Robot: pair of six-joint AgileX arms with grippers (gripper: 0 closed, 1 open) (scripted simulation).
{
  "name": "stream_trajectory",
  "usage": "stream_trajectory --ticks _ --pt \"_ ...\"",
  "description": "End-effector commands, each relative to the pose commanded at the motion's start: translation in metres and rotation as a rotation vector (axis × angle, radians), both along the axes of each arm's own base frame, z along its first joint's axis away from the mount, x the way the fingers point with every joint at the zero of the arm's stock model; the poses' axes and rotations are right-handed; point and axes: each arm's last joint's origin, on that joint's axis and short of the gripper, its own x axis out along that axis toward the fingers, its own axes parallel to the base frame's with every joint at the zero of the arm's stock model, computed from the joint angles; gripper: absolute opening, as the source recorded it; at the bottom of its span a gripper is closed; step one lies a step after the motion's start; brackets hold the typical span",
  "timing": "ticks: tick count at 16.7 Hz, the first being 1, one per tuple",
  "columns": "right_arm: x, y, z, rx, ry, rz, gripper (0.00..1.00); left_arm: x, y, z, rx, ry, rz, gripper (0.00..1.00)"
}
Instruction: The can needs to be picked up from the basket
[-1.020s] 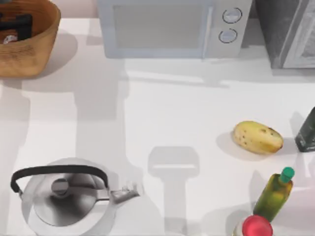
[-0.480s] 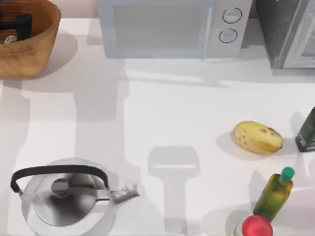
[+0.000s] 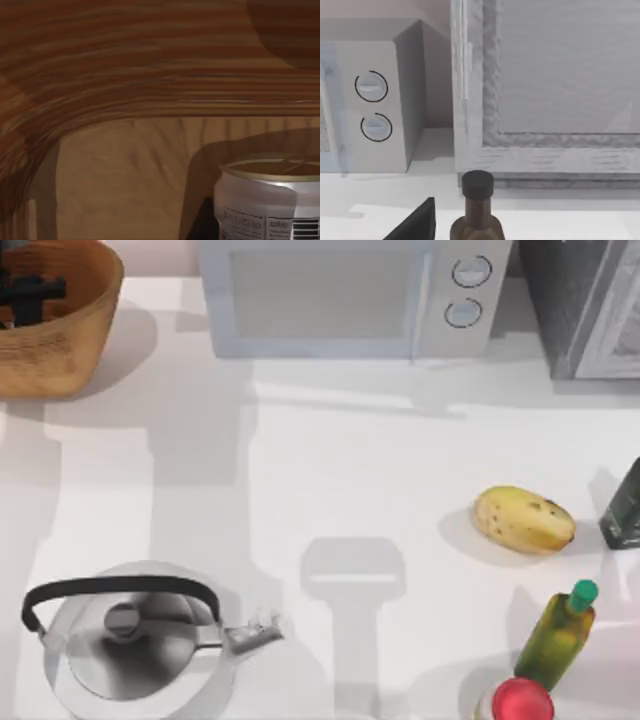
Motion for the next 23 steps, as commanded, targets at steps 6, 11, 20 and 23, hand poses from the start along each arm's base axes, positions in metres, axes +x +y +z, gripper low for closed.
stream_trajectory --ticks 6,11,20,23 --pt "0.0 0.0 0.0 0.0 0.0 0.0 1.0 0.0 0.0 0.0 0.0 0.0 0.0 0.0" --pt "0.0 0.0 0.0 0.0 0.0 0.0 1.0 0.0 0.0 0.0 0.0 0.0 0.0 0.0" --pt "0.0 0.0 0.0 0.0 0.0 0.0 1.0 -0.011 -0.037 0.094 -0.045 -0.162 -0.056 0.0" --pt "0.0 0.0 0.0 0.0 0.0 0.0 1.0 -0.041 -0.063 0.159 -0.076 -0.277 -0.099 0.0"
